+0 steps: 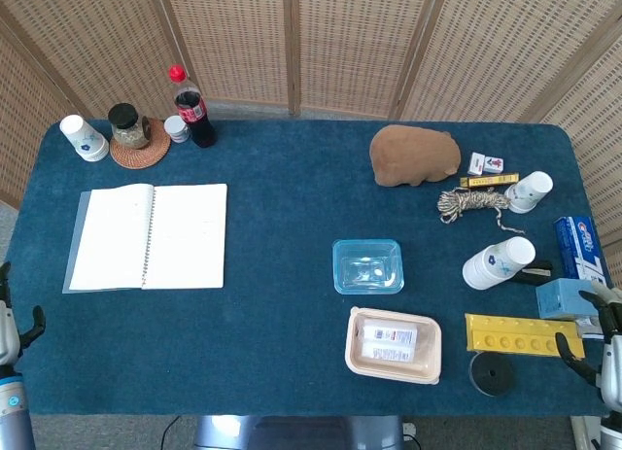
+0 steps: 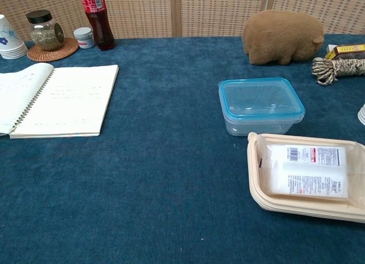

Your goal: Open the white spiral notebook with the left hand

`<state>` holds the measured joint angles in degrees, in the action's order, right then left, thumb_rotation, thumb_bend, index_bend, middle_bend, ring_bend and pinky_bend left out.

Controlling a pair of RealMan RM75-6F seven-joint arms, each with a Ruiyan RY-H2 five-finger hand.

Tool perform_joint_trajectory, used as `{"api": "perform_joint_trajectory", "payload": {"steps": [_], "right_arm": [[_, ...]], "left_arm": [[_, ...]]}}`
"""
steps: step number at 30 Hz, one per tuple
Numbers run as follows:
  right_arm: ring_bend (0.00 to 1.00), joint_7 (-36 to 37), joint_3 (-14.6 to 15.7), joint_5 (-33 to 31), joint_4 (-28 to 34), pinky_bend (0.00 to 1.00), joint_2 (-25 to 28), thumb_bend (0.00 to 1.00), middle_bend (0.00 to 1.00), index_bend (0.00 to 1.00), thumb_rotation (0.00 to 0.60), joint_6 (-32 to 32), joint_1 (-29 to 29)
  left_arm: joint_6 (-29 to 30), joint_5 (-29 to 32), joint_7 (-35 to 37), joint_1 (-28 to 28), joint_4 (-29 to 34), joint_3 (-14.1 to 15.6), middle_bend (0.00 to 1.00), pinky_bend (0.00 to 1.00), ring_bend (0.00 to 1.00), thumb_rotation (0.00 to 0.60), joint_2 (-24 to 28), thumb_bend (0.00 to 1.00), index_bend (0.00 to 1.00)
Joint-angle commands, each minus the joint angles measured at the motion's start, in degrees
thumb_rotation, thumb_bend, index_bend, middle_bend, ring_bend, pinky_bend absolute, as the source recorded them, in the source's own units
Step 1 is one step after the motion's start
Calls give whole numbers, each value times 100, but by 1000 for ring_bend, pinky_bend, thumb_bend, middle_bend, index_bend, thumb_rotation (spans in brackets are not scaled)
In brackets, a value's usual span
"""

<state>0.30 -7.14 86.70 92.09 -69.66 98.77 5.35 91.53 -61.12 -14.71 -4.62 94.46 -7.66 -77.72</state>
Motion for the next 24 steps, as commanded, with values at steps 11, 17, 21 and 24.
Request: {"api": "perform_joint_trajectory", "payload": {"steps": [11, 17, 21, 24], "right_arm": [[154, -167, 37, -98, 132, 269, 53, 287, 224, 237, 600, -376, -156], [154, -304, 46, -56, 28, 269, -108, 288, 224, 238, 600, -642, -360], [154, -402, 43, -48, 9, 268, -147, 287, 223, 238, 600, -731, -439], [154, -443, 36, -48, 19, 269, -156, 288, 223, 238, 600, -773, -484]], "left_arm": [[-34, -1174, -38, 193, 549, 606, 77, 0, 0, 600, 617, 424, 19], [74, -1888, 108, 349, 512, 963, 85, 0, 0, 600, 652, 424, 61], [70, -2059, 160, 404, 506, 1045, 87, 0, 0, 600, 638, 424, 69], [53, -2175, 124, 434, 570, 1101, 87, 0, 0, 600, 637, 424, 72]]}}
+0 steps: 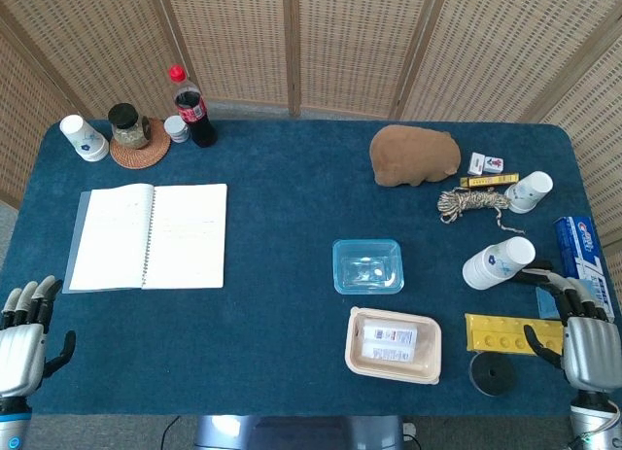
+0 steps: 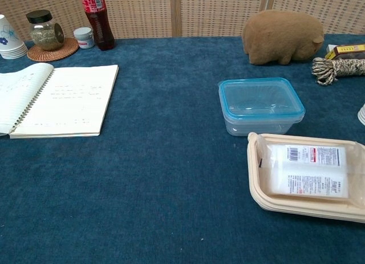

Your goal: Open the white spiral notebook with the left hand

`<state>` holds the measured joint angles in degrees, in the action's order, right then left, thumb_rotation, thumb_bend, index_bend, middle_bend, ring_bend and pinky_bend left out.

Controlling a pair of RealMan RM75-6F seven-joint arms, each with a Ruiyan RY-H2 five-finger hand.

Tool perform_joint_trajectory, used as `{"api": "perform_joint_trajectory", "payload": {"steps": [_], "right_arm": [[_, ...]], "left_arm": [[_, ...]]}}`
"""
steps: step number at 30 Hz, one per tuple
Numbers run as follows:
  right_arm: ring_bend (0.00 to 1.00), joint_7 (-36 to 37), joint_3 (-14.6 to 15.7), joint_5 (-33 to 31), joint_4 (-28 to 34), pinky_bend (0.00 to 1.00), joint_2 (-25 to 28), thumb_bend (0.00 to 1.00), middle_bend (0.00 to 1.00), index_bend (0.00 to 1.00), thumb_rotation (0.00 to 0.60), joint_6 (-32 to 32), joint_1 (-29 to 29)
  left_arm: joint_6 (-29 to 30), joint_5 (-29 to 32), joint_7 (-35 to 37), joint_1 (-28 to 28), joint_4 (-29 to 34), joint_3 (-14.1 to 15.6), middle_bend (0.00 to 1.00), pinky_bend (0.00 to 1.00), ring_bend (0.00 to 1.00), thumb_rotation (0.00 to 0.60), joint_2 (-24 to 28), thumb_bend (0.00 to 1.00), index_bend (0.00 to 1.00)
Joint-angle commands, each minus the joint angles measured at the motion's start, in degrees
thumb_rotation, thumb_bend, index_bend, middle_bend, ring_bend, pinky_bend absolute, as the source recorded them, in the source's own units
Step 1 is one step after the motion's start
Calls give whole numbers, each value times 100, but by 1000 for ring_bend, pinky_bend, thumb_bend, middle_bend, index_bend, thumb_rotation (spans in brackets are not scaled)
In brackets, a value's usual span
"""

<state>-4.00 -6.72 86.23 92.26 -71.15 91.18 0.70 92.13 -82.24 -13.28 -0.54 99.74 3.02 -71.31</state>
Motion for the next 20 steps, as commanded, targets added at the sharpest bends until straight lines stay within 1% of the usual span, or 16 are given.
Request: {"api": "perform_joint_trajectory", "payload": {"steps": [1, 8, 20], "right_arm": [[154, -22, -9, -8, 1, 269, -9, 288, 223, 238, 600, -26, -29], [154, -28, 191, 107, 110, 269, 117, 287, 224, 240, 600, -288, -106], [154, -129, 268, 37, 222, 268, 173, 288, 225, 240, 600, -384, -124]], "left_arm": [[-18, -95, -28, 30, 62, 44, 87, 0, 0, 600, -9, 425, 73], [-187, -248, -73, 14, 232, 88, 86, 0, 0, 600, 24, 424, 74], [-415, -254, -201, -26, 359, 35, 80, 0, 0, 600, 98, 424, 74]]}}
